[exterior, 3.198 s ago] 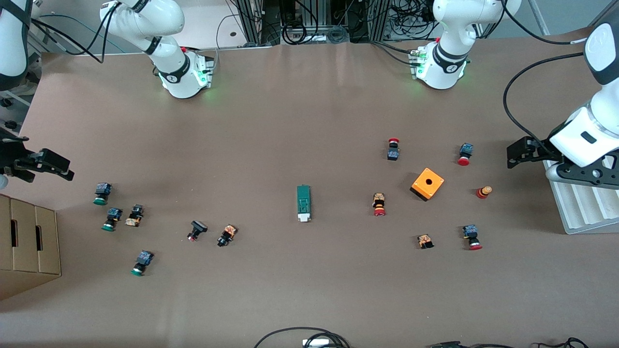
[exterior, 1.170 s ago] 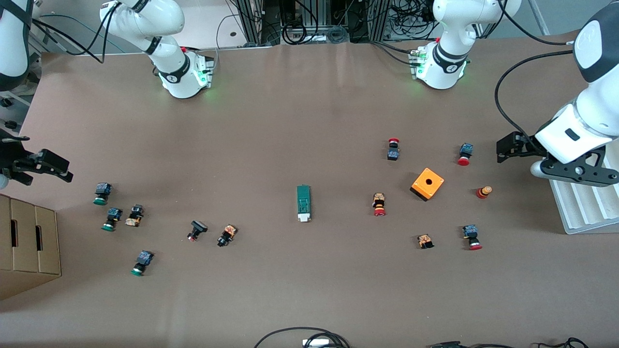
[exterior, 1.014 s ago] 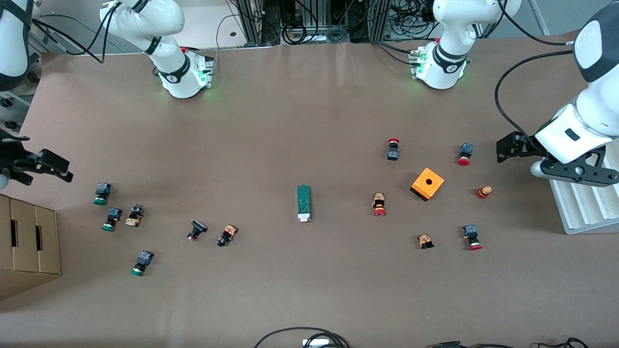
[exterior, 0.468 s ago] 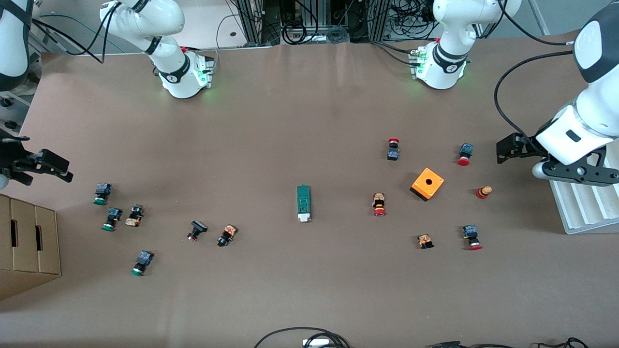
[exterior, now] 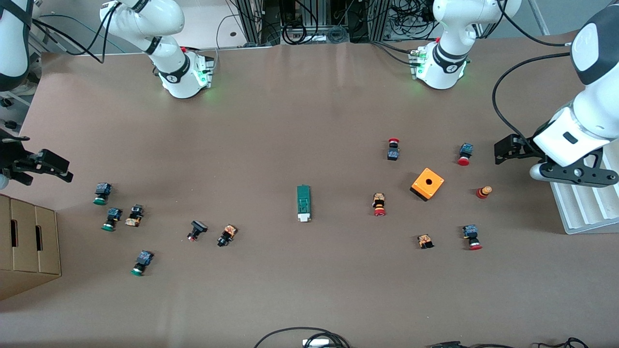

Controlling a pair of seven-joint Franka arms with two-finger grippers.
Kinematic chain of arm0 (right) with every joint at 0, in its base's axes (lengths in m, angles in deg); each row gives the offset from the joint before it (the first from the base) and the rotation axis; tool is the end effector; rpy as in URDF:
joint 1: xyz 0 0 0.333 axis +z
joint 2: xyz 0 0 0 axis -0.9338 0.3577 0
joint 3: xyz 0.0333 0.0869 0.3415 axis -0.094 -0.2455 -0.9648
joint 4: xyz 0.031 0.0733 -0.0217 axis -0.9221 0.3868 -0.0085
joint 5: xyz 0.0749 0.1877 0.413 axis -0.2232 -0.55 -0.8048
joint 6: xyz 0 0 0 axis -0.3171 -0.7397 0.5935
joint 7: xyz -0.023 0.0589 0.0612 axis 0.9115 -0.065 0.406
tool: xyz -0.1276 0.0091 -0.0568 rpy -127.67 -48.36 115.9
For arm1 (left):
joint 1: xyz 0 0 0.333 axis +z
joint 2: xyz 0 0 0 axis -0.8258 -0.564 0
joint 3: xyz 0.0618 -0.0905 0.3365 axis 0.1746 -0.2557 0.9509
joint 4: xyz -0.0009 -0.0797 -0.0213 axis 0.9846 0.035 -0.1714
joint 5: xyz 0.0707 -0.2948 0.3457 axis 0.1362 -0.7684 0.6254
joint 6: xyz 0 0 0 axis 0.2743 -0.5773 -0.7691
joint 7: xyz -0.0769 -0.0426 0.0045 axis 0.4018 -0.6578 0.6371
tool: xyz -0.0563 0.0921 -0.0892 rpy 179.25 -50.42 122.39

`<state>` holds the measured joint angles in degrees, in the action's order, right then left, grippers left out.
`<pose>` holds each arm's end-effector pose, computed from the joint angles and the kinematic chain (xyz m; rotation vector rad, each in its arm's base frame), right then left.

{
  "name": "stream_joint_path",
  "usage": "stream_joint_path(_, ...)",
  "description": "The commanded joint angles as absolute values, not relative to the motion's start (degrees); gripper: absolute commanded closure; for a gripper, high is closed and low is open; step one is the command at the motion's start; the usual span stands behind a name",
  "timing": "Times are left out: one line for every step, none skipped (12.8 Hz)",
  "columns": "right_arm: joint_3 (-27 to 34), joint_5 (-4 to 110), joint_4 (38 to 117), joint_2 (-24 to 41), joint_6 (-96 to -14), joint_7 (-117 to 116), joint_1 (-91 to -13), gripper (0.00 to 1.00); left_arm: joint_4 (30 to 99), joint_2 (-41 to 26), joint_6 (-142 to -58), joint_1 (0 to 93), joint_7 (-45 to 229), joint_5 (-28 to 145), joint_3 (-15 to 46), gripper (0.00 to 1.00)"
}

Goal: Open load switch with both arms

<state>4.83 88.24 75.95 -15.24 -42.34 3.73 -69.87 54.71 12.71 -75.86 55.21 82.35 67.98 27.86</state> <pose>0.6377 -0.0807 0.5821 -3.1228 -0.0349 -0.1572 0.6501 -0.0671 0.5726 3.1293 -0.2579 -0.0828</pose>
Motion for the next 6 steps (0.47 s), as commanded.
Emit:
stream_joint_path(4.99,88.78,76.03,-15.33,-42.91,4.39,-69.75,0.00,53.96,12.59,-75.11,54.88,83.35,68.00,27.72,0.00)
stream_joint_path(4.99,88.78,76.03,-15.33,-43.00,4.39,-69.83,0.00,53.96,12.50,-75.11,54.53,83.35,68.26,27.38,0.00)
stream_joint_path(4.99,88.78,76.03,-15.33,-42.91,4.39,-69.75,0.00,53.96,12.50,-75.29,54.35,83.44,68.26,27.20,0.00)
stream_joint_path(4.99,88.78,76.03,-15.33,-42.91,4.39,-69.83,0.00,53.87,11.98,-75.72,54.26,83.44,68.26,27.20,0.00)
stream_joint_path(5.08,88.78,76.03,-15.33,-42.91,4.39,-69.92,0.00,53.87,11.80,-76.16,54.26,83.53,68.35,27.20,0.00)
stream_joint_path(5.08,88.78,76.03,-15.33,-42.91,4.39,-69.92,0.00,53.87,11.71,-76.26,54.26,83.53,68.61,27.20,0.00)
